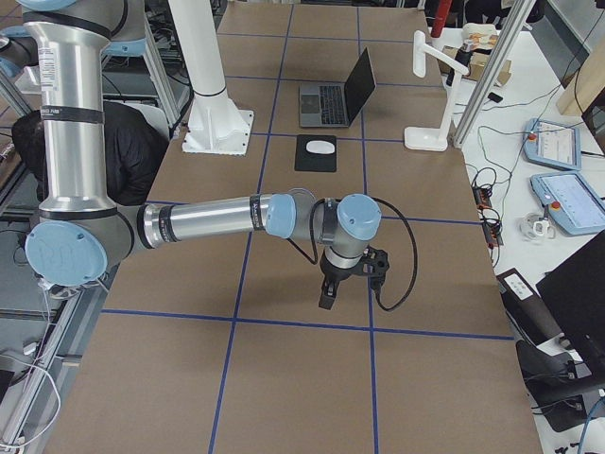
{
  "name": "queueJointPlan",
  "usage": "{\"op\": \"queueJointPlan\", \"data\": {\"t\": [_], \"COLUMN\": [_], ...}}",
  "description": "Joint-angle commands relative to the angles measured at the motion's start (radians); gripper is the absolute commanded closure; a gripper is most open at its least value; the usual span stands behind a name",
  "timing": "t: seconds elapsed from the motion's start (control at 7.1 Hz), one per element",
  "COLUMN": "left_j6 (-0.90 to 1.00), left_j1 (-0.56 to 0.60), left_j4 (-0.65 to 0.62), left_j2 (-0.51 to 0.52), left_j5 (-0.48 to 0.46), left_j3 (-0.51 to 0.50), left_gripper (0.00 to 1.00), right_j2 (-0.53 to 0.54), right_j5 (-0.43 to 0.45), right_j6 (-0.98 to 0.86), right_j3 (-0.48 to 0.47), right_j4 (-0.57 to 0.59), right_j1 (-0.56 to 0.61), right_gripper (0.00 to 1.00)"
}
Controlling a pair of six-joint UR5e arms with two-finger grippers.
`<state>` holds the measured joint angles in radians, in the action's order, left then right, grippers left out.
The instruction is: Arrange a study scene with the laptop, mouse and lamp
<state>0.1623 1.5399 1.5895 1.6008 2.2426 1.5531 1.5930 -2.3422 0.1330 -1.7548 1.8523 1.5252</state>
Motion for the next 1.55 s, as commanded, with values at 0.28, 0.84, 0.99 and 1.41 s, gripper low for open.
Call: {"op": "queueJointPlan", "data": {"t": [0.28,0.84,0.99,1.41], "left_j6": [-0.076,-0.07,-0.07,-0.075], "left_j1": [0.003,0.025,0.028,0.028], "left_j4": [-0.006,-0.008,-0.008,-0.008], "left_j2": [-0.035,-0.033,-0.033,-0.035], "left_j5": [0.081,0.077,0.077,0.074], "left_j3": [0.062,0.061,0.061,0.056], "left_gripper": [0.01,0.01,0.01,0.01], "right_j2": [0.031,0.078,0.075,0.068], "right_j5": [0.009,0.069,0.067,0.064], "right_j6": [-0.105,-0.093,-0.093,-0.093], "right_j3": [0.012,0.024,0.028,0.029], "right_j4": [-0.001,-0.128,-0.128,-0.128], "right_j1": [0.052,0.053,0.053,0.053], "right_gripper": [0.01,0.01,0.01,0.01]}}
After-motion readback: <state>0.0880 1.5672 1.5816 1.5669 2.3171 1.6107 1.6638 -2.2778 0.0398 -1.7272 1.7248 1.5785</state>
